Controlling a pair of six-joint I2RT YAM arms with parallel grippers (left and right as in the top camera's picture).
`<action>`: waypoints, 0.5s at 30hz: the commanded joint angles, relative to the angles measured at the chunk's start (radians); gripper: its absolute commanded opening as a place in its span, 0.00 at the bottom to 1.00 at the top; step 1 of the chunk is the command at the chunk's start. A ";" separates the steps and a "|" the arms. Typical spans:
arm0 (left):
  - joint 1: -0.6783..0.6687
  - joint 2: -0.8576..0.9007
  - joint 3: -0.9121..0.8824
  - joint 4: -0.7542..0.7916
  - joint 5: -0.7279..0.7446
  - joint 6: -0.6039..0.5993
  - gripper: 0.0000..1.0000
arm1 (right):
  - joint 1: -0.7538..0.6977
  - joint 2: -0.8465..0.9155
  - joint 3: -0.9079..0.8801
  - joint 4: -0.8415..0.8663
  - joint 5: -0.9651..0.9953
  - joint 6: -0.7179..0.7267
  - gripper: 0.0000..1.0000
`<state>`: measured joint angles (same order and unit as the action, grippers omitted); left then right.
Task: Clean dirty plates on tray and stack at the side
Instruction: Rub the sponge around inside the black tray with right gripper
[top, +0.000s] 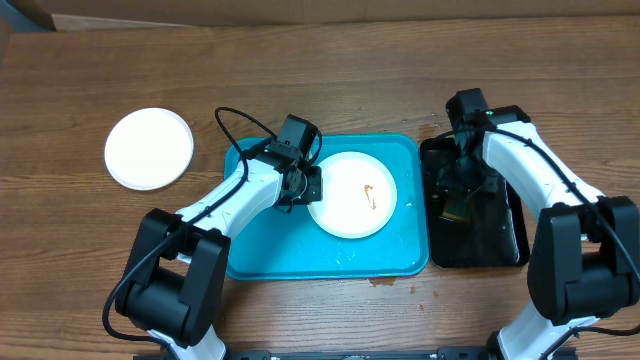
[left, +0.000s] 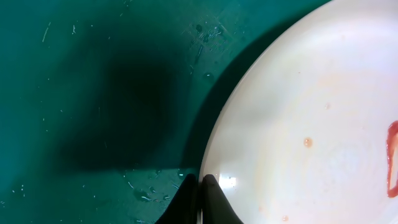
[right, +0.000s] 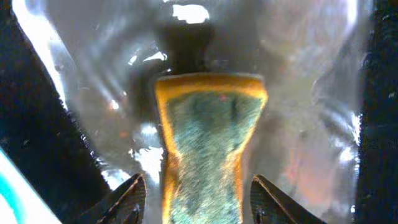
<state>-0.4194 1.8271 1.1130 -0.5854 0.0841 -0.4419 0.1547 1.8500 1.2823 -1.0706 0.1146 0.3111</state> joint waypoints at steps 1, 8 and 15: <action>0.000 -0.029 0.017 -0.005 -0.017 -0.007 0.05 | -0.007 -0.022 -0.021 0.025 0.027 0.004 0.52; 0.000 -0.029 0.017 -0.005 -0.017 -0.007 0.04 | -0.007 -0.021 -0.095 0.126 0.027 0.004 0.51; 0.000 -0.029 0.017 -0.005 -0.017 -0.007 0.05 | -0.007 -0.021 -0.100 0.153 0.027 -0.002 0.04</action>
<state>-0.4194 1.8267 1.1137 -0.5873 0.0841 -0.4419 0.1501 1.8500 1.1812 -0.9230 0.1349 0.3115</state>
